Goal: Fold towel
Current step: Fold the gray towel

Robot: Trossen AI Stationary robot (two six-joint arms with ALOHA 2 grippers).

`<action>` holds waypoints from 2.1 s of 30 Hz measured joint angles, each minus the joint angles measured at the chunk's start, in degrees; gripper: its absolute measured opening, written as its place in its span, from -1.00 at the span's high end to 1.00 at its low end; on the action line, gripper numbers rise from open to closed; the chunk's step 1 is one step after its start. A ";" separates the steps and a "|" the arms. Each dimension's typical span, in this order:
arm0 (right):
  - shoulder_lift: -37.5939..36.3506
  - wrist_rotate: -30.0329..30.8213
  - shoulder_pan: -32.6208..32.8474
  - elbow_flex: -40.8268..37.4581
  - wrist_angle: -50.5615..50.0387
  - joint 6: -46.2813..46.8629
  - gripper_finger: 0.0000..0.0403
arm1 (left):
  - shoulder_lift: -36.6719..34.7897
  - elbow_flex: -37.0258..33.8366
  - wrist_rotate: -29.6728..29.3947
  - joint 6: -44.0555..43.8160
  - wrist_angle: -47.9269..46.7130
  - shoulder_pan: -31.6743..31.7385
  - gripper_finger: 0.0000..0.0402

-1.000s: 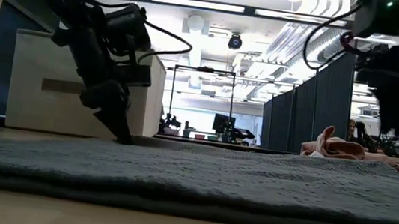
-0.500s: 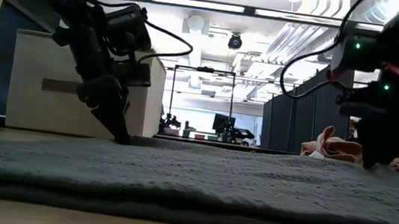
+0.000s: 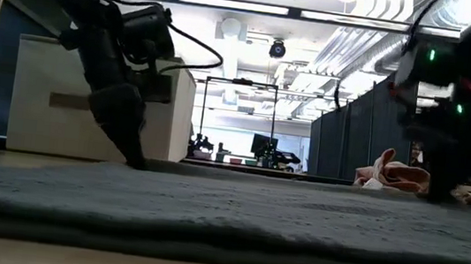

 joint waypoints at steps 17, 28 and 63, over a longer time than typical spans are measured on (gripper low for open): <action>-2.87 1.39 30.94 17.54 -5.02 -0.32 1.00 | -20.17 5.42 -1.73 -17.90 -17.19 -17.15 0.91; 9.72 -11.03 46.80 18.51 0.58 3.03 1.00 | -16.24 5.71 0.30 -29.65 -13.43 -32.91 0.91; 12.74 -22.06 46.62 18.51 -0.41 46.76 0.21 | -4.00 5.80 16.68 -37.19 -0.77 -38.39 0.27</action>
